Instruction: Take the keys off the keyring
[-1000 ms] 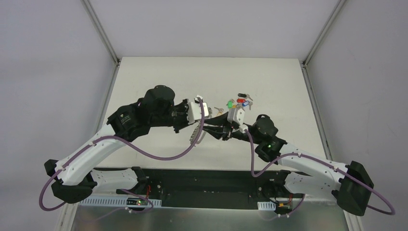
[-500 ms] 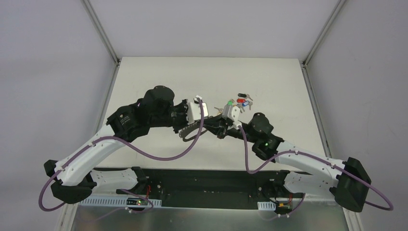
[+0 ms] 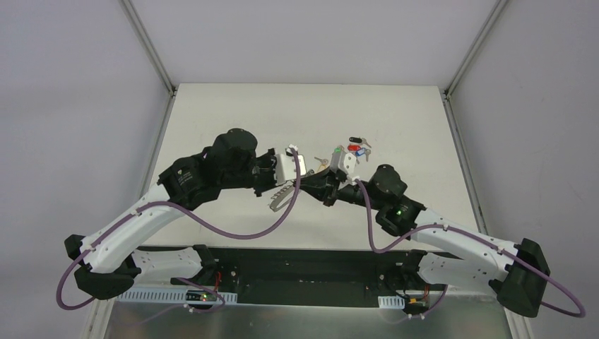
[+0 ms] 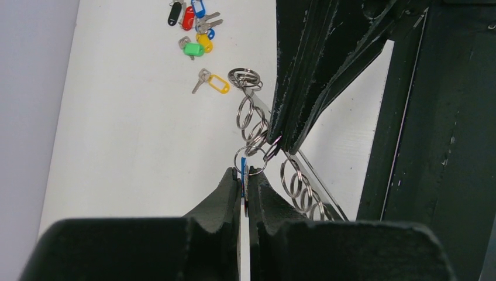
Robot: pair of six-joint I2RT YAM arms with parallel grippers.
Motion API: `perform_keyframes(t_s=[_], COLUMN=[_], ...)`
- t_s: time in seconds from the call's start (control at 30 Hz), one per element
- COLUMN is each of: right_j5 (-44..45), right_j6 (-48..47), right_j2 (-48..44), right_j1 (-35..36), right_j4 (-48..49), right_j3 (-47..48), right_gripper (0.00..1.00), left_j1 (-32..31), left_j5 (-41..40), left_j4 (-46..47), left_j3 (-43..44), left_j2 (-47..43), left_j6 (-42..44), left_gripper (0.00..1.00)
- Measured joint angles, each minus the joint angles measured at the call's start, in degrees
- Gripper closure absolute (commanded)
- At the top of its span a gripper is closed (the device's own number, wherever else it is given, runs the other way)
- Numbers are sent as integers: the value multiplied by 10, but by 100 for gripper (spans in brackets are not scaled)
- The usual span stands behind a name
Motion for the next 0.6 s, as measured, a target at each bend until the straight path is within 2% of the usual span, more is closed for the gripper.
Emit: perform_keyframes(t_s=[0.6], right_j5=[-56], right_j6=[35], right_j2=[12], right_j1=[-2], right_j4=[-24], right_j3=[13], right_gripper=[100], left_j1=[0], left_j5=[22], left_j4=[27], left_j3=[-40], left_j2=[-13], left_j6=[42], left_gripper=[100])
